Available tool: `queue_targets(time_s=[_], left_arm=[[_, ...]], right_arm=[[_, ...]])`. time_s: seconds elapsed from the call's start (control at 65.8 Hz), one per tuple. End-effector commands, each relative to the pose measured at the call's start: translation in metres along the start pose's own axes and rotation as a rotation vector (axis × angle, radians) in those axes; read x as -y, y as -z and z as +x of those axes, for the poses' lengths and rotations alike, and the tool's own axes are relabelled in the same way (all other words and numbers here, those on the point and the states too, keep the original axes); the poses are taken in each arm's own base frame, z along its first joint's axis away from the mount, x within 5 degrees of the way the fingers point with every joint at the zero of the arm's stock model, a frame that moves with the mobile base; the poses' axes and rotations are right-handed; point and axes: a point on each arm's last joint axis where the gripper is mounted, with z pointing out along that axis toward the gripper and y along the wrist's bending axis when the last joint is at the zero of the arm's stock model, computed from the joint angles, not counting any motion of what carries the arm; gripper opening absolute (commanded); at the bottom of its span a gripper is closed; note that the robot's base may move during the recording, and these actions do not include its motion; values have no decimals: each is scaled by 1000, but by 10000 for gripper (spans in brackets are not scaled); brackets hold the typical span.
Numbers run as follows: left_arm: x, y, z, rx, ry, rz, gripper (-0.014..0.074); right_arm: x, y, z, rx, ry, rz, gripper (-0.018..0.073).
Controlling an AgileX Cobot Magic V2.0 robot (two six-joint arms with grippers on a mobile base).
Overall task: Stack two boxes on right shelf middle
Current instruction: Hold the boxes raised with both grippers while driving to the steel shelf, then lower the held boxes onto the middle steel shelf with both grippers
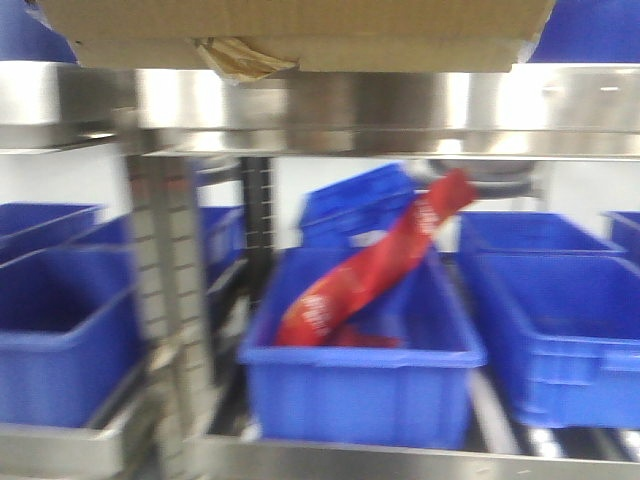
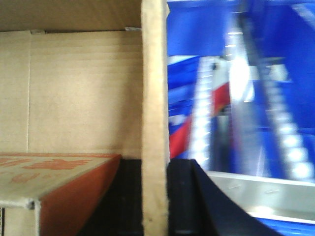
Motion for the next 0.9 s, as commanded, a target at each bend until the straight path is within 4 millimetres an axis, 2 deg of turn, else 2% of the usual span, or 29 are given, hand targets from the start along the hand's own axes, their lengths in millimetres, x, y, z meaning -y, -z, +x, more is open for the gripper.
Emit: queue_targets(time_s=[0.0, 0.882], left_arm=[[-4, 9, -8, 59, 16, 5, -111], [-4, 8, -8, 57, 15, 5, -111]], right_arm=[[2, 11, -13, 96, 7, -18, -154], [1, 11, -14, 103, 8, -23, -154]])
